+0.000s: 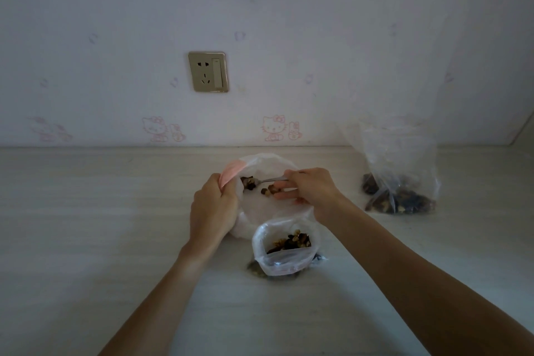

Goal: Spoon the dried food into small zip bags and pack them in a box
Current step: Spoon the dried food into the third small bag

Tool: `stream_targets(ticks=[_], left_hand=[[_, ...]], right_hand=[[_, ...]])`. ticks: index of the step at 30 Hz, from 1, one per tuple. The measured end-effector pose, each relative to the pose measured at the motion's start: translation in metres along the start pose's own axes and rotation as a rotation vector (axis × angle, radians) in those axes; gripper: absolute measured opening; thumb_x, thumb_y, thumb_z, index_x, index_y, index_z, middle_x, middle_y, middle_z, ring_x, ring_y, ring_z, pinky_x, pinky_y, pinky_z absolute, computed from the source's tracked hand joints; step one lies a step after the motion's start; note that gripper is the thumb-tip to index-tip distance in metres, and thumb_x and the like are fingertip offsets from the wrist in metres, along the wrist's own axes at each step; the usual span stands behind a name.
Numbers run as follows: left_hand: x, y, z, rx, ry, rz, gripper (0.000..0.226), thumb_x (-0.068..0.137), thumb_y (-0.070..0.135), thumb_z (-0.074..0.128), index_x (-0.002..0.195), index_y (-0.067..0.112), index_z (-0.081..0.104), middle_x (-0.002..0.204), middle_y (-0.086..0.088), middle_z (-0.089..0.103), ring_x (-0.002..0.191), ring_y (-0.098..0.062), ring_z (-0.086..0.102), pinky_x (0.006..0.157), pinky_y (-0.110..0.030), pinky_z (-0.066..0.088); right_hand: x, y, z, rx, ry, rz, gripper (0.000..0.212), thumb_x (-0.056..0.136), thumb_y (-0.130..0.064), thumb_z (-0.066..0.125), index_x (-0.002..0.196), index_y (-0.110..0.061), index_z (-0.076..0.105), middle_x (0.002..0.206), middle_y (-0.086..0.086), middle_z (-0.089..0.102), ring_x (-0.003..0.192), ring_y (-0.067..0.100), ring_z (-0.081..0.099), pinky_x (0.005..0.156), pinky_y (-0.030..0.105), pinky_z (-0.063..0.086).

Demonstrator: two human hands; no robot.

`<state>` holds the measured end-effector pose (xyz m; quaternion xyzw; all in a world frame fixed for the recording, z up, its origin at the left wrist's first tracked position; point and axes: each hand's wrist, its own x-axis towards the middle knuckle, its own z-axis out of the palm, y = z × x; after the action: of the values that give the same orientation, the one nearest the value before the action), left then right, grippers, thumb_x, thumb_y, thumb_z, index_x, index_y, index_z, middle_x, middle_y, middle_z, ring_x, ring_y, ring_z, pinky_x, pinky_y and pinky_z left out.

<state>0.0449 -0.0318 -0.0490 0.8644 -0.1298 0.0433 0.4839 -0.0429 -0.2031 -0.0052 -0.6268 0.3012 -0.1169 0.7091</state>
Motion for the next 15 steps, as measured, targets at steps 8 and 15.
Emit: stream_targets(ticks=[8,15], left_hand=[[-0.001,0.009,0.001,-0.145,-0.095,-0.037,0.018,0.104,0.042,0.046,0.104,0.037,0.063,0.097,0.009,0.070,0.092,-0.013,0.068,0.075,-0.032,0.053],[0.000,0.021,0.004,-0.112,-0.197,-0.055,0.029,0.099,0.054,0.055,0.104,0.027,0.066,0.094,0.010,0.069,0.087,-0.010,0.067,0.065,-0.025,0.046]], right_hand=[[-0.007,-0.001,-0.043,0.085,-0.092,0.014,0.020,0.103,-0.012,0.059,0.111,0.003,0.068,0.094,0.014,0.080,0.087,0.026,0.079,0.068,0.030,0.064],[-0.026,-0.012,-0.077,0.065,-0.096,-0.054,0.020,0.101,-0.013,0.061,0.107,0.003,0.071,0.096,0.017,0.079,0.089,0.030,0.079,0.066,0.029,0.063]])
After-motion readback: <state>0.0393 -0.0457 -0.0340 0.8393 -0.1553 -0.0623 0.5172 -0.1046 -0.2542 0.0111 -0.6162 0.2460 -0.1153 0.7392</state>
